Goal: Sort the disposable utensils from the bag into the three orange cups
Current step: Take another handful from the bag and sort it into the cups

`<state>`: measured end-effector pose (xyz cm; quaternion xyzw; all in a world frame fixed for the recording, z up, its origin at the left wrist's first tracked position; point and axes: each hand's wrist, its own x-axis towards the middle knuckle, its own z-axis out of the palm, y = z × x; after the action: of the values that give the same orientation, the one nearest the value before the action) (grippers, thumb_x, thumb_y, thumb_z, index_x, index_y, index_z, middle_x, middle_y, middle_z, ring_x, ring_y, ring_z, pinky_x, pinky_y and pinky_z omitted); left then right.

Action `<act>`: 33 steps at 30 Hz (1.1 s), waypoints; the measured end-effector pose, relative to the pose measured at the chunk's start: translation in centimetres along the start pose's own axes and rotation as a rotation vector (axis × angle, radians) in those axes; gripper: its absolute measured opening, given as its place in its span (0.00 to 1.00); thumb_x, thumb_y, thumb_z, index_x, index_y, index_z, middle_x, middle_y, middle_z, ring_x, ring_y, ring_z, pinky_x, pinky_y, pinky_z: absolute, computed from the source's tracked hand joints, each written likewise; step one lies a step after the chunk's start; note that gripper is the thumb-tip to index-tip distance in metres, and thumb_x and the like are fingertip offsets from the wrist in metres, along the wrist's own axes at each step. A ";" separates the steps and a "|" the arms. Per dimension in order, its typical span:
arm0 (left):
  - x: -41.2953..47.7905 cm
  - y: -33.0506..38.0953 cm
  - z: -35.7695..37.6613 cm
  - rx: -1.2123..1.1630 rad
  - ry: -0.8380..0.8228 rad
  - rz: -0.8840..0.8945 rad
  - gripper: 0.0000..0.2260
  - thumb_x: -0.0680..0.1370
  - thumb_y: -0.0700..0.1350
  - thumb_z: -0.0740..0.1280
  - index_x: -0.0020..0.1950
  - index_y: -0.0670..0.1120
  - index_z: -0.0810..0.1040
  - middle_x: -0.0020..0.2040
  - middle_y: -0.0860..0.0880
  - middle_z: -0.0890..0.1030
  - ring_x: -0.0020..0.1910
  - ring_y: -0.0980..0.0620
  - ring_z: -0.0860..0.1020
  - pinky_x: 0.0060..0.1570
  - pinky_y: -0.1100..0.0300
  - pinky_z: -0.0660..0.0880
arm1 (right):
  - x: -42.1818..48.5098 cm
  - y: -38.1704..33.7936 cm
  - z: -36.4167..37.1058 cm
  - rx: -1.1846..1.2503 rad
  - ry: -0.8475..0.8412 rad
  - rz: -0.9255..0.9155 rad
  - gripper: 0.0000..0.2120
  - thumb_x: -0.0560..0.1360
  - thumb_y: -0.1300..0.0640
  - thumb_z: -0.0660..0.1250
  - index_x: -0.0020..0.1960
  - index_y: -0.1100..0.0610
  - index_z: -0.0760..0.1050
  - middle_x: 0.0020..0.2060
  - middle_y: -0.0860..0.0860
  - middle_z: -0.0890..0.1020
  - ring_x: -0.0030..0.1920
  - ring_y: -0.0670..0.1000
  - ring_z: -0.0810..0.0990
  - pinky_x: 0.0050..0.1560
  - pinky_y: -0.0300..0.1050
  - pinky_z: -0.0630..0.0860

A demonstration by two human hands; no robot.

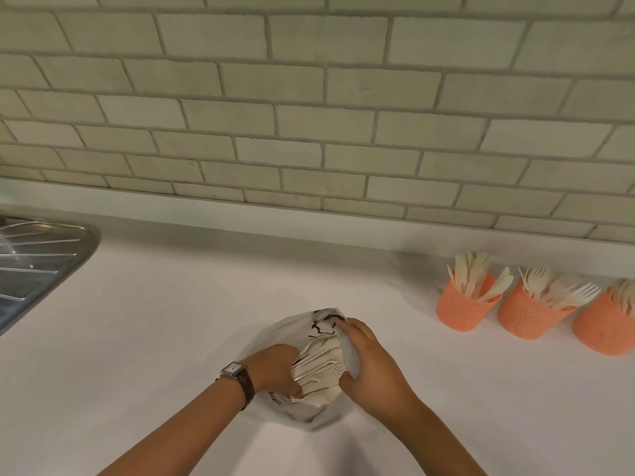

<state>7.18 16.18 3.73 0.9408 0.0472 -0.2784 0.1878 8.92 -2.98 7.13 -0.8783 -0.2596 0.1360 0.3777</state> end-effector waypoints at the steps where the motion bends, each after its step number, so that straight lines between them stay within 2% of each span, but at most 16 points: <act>1: 0.1 0.1 -0.1 0.000 -0.018 -0.007 0.20 0.69 0.52 0.72 0.57 0.45 0.73 0.56 0.48 0.76 0.53 0.50 0.76 0.51 0.58 0.73 | 0.0 0.0 0.1 -0.006 0.000 -0.001 0.36 0.68 0.65 0.62 0.73 0.46 0.58 0.67 0.38 0.60 0.64 0.43 0.70 0.54 0.25 0.65; 4: 0.1 0.5 -0.7 0.036 -0.065 -0.025 0.20 0.71 0.51 0.70 0.58 0.45 0.72 0.58 0.47 0.77 0.50 0.50 0.74 0.51 0.57 0.73 | 0.0 0.1 0.0 -0.024 -0.006 -0.011 0.36 0.68 0.64 0.62 0.74 0.46 0.57 0.72 0.41 0.59 0.65 0.45 0.70 0.57 0.30 0.67; 6: 0.2 0.9 -1.1 0.071 -0.095 -0.042 0.20 0.72 0.51 0.69 0.60 0.45 0.70 0.59 0.46 0.77 0.54 0.48 0.76 0.52 0.56 0.73 | 0.1 0.1 -0.1 -0.005 -0.018 -0.012 0.36 0.68 0.64 0.62 0.73 0.46 0.58 0.72 0.41 0.60 0.65 0.45 0.70 0.58 0.30 0.67; 8: 0.1 1.2 -1.5 0.079 -0.115 -0.057 0.21 0.72 0.53 0.69 0.61 0.46 0.69 0.60 0.48 0.76 0.57 0.47 0.76 0.54 0.55 0.73 | 0.1 0.1 -0.3 0.021 -0.027 -0.010 0.36 0.69 0.64 0.63 0.73 0.46 0.58 0.71 0.41 0.61 0.65 0.44 0.69 0.59 0.29 0.66; 11: 0.1 1.5 -2.4 0.073 -0.136 -0.065 0.22 0.72 0.55 0.68 0.62 0.47 0.71 0.60 0.49 0.77 0.58 0.48 0.76 0.58 0.53 0.73 | -0.1 0.1 -0.3 0.034 -0.037 -0.012 0.36 0.69 0.64 0.63 0.73 0.45 0.57 0.68 0.38 0.60 0.65 0.41 0.67 0.57 0.24 0.63; 14: 0.3 2.3 -2.9 0.121 -0.117 -0.077 0.15 0.74 0.54 0.65 0.54 0.44 0.75 0.53 0.47 0.80 0.49 0.49 0.76 0.51 0.57 0.74 | -0.3 -0.1 -0.1 0.055 -0.055 -0.021 0.37 0.69 0.66 0.62 0.73 0.45 0.56 0.65 0.35 0.59 0.61 0.37 0.65 0.52 0.18 0.61; 15: 0.2 2.8 -3.0 0.160 -0.098 -0.080 0.13 0.75 0.53 0.64 0.51 0.44 0.74 0.48 0.47 0.80 0.45 0.49 0.75 0.47 0.58 0.73 | -0.3 -0.2 0.0 0.060 -0.056 -0.025 0.37 0.69 0.66 0.61 0.73 0.45 0.56 0.66 0.36 0.59 0.61 0.37 0.65 0.53 0.19 0.61; 17: -0.2 3.9 -3.1 0.244 -0.050 -0.075 0.15 0.76 0.53 0.63 0.52 0.43 0.76 0.43 0.48 0.76 0.43 0.50 0.73 0.45 0.59 0.71 | -0.3 -0.3 0.1 0.061 -0.052 -0.025 0.37 0.69 0.65 0.62 0.74 0.46 0.56 0.69 0.38 0.59 0.63 0.38 0.66 0.57 0.25 0.63; 21: -0.7 5.2 -2.8 0.369 0.008 -0.064 0.16 0.78 0.50 0.60 0.58 0.39 0.76 0.50 0.43 0.80 0.48 0.48 0.77 0.51 0.57 0.73 | -0.1 -0.2 0.0 0.040 -0.041 -0.020 0.36 0.70 0.64 0.62 0.74 0.46 0.55 0.73 0.41 0.57 0.68 0.44 0.67 0.60 0.29 0.63; 24: -0.9 5.7 -2.8 0.397 0.047 -0.058 0.15 0.78 0.47 0.61 0.59 0.39 0.74 0.43 0.46 0.76 0.47 0.48 0.77 0.45 0.58 0.71 | -0.1 0.0 -0.3 0.043 -0.038 -0.025 0.34 0.71 0.63 0.61 0.74 0.47 0.56 0.72 0.42 0.59 0.66 0.40 0.66 0.57 0.22 0.60; 27: -1.3 6.1 -3.0 0.388 0.069 -0.036 0.14 0.78 0.45 0.61 0.60 0.39 0.72 0.48 0.44 0.77 0.47 0.47 0.77 0.43 0.59 0.69 | -0.1 0.3 -0.4 0.067 -0.034 -0.022 0.32 0.73 0.64 0.61 0.73 0.48 0.57 0.72 0.42 0.60 0.63 0.36 0.63 0.52 0.14 0.56; 29: -1.7 6.1 -3.3 0.398 0.068 -0.025 0.14 0.78 0.45 0.61 0.60 0.39 0.72 0.47 0.45 0.75 0.46 0.48 0.75 0.43 0.59 0.69 | 0.0 0.5 -0.5 0.071 -0.023 -0.013 0.31 0.73 0.65 0.60 0.73 0.49 0.57 0.71 0.43 0.61 0.64 0.37 0.64 0.52 0.13 0.55; 33: -3.7 5.1 -4.2 0.359 0.049 -0.002 0.15 0.79 0.48 0.60 0.62 0.41 0.70 0.54 0.44 0.77 0.51 0.47 0.76 0.46 0.58 0.69 | 0.4 0.9 -0.7 0.100 -0.011 0.020 0.29 0.74 0.66 0.58 0.73 0.51 0.59 0.69 0.43 0.63 0.64 0.38 0.64 0.51 0.14 0.55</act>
<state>7.14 13.15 10.66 0.9656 0.0021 -0.2596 0.0154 9.86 -3.68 6.95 -0.8601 -0.2456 0.1577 0.4184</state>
